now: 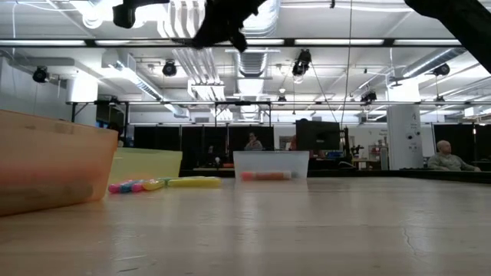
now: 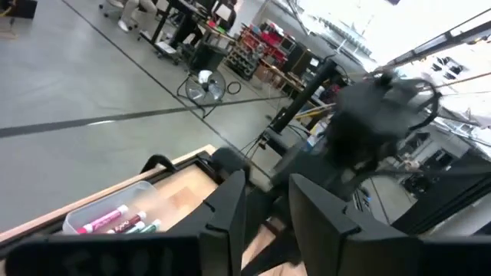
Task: Pick & Place Markers
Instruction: Put the top purple pen into the yellow bin
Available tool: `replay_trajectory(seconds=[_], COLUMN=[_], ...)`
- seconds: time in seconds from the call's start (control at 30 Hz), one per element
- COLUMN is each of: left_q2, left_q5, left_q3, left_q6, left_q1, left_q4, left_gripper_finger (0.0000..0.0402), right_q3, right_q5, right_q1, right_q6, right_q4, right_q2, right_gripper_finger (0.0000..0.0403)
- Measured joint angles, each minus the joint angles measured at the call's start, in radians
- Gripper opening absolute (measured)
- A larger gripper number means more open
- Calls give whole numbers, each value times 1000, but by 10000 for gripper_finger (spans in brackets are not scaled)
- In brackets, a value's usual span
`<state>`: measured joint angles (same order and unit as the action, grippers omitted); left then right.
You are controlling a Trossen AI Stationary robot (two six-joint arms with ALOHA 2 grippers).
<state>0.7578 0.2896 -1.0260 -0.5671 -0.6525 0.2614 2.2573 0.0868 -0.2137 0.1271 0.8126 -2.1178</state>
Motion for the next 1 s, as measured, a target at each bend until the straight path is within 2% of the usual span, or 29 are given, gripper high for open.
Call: replay_trajectory(seconds=[0.2, 0.43, 1.0], left_q2=[7, 29, 35], left_q5=[-3, 1, 36], left_q3=[0, 0, 0], left_q6=[-2, -56, -71], left_q1=[0, 1, 1], left_q4=[-3, -6, -9], left_gripper_finger=[97, 97, 97], right_q3=[99, 99, 99], right_q5=[-10, -11, -10], right_q1=[5, 5, -2], right_q6=[-8, -14, 49], right_q4=[-8, -80, -219], right_q2=[3, 10, 18], right_gripper_finger=[31, 31, 31])
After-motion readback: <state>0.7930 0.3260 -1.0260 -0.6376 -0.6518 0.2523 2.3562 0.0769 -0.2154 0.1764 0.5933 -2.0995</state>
